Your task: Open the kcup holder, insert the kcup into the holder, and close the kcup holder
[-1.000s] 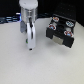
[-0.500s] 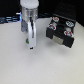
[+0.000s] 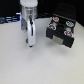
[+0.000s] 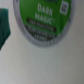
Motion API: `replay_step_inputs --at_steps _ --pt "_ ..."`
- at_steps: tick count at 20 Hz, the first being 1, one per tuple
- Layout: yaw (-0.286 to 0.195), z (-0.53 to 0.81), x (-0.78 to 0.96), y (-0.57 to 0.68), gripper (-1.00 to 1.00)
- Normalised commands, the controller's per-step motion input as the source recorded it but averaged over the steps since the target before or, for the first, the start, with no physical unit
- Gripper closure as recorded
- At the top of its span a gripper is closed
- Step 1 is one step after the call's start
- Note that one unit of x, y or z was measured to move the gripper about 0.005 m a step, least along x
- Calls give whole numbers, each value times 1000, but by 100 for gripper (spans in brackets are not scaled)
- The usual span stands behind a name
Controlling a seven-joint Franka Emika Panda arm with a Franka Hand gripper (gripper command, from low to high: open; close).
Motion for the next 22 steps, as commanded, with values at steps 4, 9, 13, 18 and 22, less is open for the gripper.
replay_step_inputs --at_steps 4,9,13,18,22 --pt "-195 -210 149 -109 -100" --pt "-119 -124 21 -68 -100" --pt "-67 -15 -9 -1 100" --pt "-56 42 15 9 100" --pt "-14 123 30 22 100"
